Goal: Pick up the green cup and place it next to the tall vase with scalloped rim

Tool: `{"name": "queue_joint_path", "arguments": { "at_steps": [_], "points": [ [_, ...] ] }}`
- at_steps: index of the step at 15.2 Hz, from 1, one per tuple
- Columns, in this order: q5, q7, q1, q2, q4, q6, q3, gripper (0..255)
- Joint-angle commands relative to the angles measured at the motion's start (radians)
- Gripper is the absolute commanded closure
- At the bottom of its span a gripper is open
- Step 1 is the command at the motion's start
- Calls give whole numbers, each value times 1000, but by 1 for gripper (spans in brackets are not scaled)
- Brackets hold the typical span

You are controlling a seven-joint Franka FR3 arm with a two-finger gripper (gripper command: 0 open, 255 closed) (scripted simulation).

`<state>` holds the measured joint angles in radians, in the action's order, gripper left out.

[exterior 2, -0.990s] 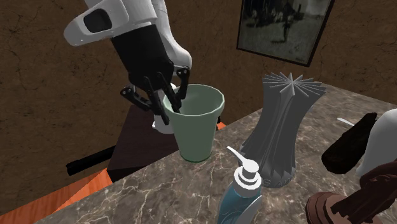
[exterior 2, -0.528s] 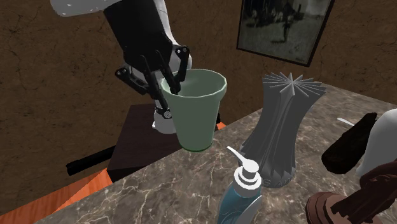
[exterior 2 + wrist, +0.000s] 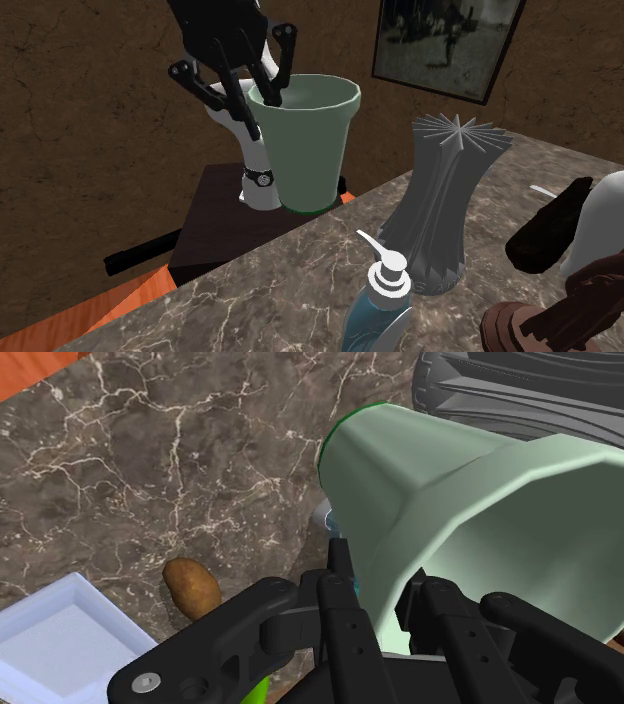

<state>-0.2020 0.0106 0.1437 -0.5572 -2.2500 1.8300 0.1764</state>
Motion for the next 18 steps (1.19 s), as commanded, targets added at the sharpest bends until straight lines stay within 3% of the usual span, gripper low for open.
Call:
{"name": "queue_joint_path", "arguments": {
  "at_steps": [1,18],
  "points": [
    [1,-3,0,4,27,-23,2,255],
    [0,-50,12,62,304,-236,5,255]
  ]
}}
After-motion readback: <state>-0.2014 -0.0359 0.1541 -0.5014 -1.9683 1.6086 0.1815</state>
